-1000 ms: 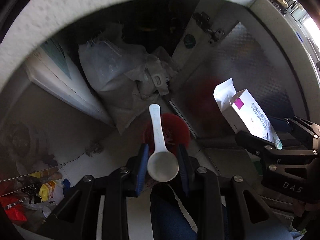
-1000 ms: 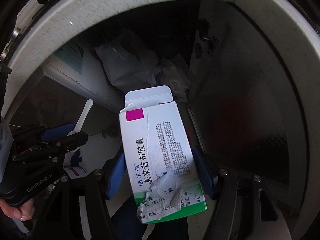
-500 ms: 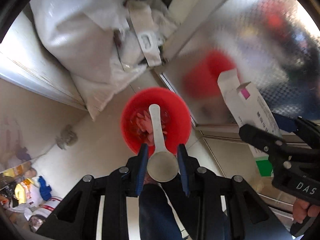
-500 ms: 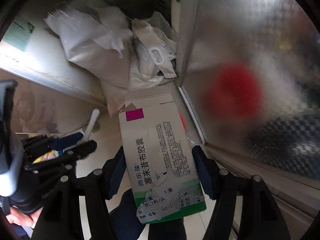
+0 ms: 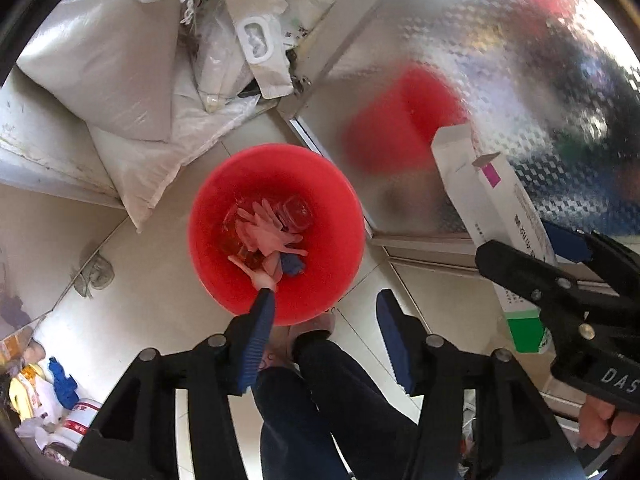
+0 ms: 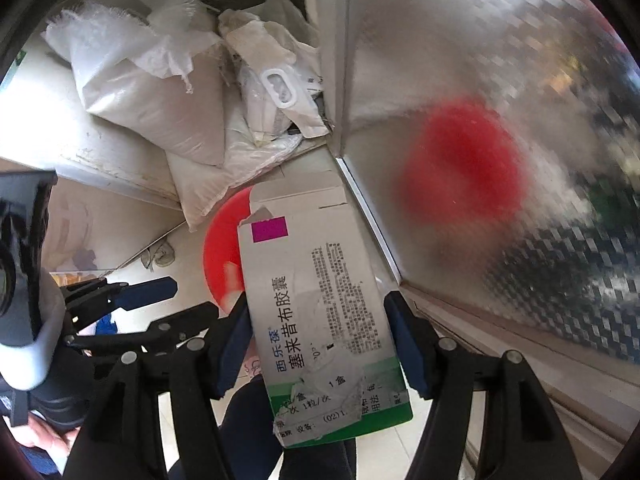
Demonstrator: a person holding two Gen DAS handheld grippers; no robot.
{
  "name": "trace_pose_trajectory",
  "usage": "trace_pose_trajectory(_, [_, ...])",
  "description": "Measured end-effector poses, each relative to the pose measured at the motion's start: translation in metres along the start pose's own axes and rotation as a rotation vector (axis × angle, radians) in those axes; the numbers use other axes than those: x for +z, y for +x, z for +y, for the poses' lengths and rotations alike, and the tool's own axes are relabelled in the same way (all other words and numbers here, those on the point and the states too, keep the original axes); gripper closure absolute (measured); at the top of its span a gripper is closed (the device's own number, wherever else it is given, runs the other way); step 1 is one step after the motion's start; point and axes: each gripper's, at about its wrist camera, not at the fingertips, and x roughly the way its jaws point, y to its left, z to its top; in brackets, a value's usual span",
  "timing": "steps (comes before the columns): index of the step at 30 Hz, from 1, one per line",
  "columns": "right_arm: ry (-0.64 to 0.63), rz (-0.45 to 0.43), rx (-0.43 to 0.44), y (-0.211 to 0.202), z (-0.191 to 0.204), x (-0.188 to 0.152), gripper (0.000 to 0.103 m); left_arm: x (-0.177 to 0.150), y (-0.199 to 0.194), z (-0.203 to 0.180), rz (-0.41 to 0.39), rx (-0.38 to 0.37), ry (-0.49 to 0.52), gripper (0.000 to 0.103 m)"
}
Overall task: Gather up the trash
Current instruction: 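Hold the medicine box over the red basin with the right tool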
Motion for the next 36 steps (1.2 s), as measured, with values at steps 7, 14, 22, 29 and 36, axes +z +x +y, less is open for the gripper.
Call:
trace_pose_trajectory(7, [-0.012,0.011,0.007,0.002,0.003,-0.001,0.040,-0.005,-0.007,0.006,-0.009,0.036,-0.023,0.050])
trace_pose_trajectory(14, [-0.058,0.026,0.020,0.008,0.013,-0.001,0.040,-0.006,-0.010,0.026,-0.016,0.021,-0.052,0.040])
trace_pose_trajectory(22, [-0.119,0.055,0.015,0.026,0.032,0.002,0.040,-0.016,-0.014,0.047,-0.077,0.155,-0.043,0.020])
trace_pose_trajectory(29, [-0.181,0.068,-0.001,0.038,0.049,0.005,0.040,-0.020,-0.015,0.070,-0.098,0.204,-0.055,0.019])
trace_pose_trajectory(36, [-0.212,0.087,-0.028,0.045,0.061,0.007,0.040,-0.022,-0.016,0.086,-0.095,0.240,-0.060,0.017])
